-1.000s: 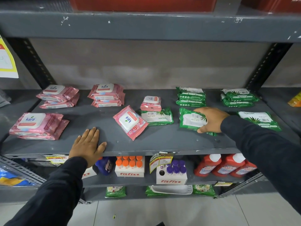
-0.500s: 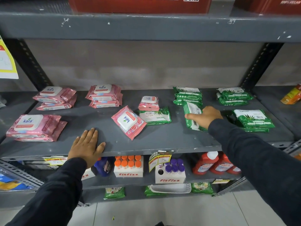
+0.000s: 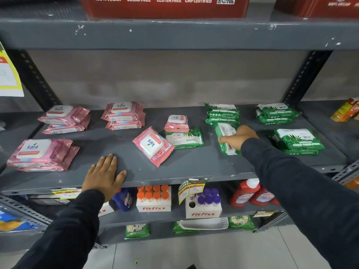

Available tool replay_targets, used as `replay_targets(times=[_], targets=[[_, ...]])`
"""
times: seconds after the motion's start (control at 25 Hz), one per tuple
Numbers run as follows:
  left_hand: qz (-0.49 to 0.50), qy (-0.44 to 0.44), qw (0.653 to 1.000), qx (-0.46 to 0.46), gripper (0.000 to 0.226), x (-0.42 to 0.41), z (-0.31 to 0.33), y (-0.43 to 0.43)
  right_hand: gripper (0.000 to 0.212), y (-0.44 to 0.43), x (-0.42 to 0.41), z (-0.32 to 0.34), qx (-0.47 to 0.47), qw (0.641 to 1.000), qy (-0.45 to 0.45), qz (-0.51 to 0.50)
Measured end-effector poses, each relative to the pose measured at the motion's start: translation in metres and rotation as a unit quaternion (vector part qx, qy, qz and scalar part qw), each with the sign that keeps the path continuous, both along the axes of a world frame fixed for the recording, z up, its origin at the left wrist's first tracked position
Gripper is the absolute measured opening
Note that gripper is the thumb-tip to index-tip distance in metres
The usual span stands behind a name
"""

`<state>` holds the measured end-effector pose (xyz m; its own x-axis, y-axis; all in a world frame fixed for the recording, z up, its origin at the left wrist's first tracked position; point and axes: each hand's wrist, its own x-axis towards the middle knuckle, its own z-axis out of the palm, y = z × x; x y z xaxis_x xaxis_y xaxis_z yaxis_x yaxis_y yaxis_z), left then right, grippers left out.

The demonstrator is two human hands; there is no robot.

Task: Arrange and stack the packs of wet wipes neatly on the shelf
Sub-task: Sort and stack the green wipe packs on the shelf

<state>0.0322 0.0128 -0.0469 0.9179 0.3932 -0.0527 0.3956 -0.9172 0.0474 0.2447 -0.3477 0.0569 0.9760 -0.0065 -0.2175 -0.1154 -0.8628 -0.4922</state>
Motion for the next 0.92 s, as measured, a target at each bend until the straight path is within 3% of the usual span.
replay_targets(times=[0.12, 0.2, 0.32, 0.52, 0.64, 0.72, 0.8, 0.84, 0.92], targets=[[0.000, -0.002, 1.000, 0.003, 0.074, 0.000, -0.001, 0.001, 0.083, -0.008, 0.008, -0.005, -0.081, 0.989, -0.032, 0.117], [0.001, -0.004, 1.000, -0.001, 0.073, -0.001, -0.001, 0.001, 0.098, -0.015, 0.014, -0.009, -0.146, 0.968, -0.030, 0.200], [0.001, -0.001, 1.000, 0.002, 0.076, -0.001, -0.001, -0.001, 0.101, -0.026, 0.019, -0.015, -0.217, 0.933, -0.006, 0.288], [0.005, 0.000, 1.000, -0.001, 0.071, 0.000, 0.001, -0.003, 0.094, -0.034, 0.017, -0.020, -0.217, 0.921, -0.038, 0.320], [0.007, 0.002, 1.000, -0.002, 0.071, 0.000, 0.000, -0.002, 0.101, -0.033, 0.019, -0.007, -0.120, 0.957, 0.006, 0.265], [0.006, 0.002, 1.000, -0.001, 0.071, 0.000, 0.000, -0.001, 0.087, -0.031, 0.028, 0.011, 0.023, 0.990, 0.011, 0.140], [0.005, 0.001, 1.000, 0.002, 0.070, 0.001, -0.001, -0.001, 0.064, -0.029, 0.034, 0.026, 0.126, 0.992, 0.013, -0.009], [0.004, 0.001, 1.000, 0.003, 0.070, 0.001, -0.001, -0.001, 0.057, -0.026, 0.033, 0.030, 0.128, 0.990, 0.041, -0.047], [0.003, 0.001, 1.000, 0.004, 0.070, 0.001, -0.001, -0.001, 0.064, -0.021, 0.030, 0.031, 0.038, 0.991, 0.126, -0.030]])
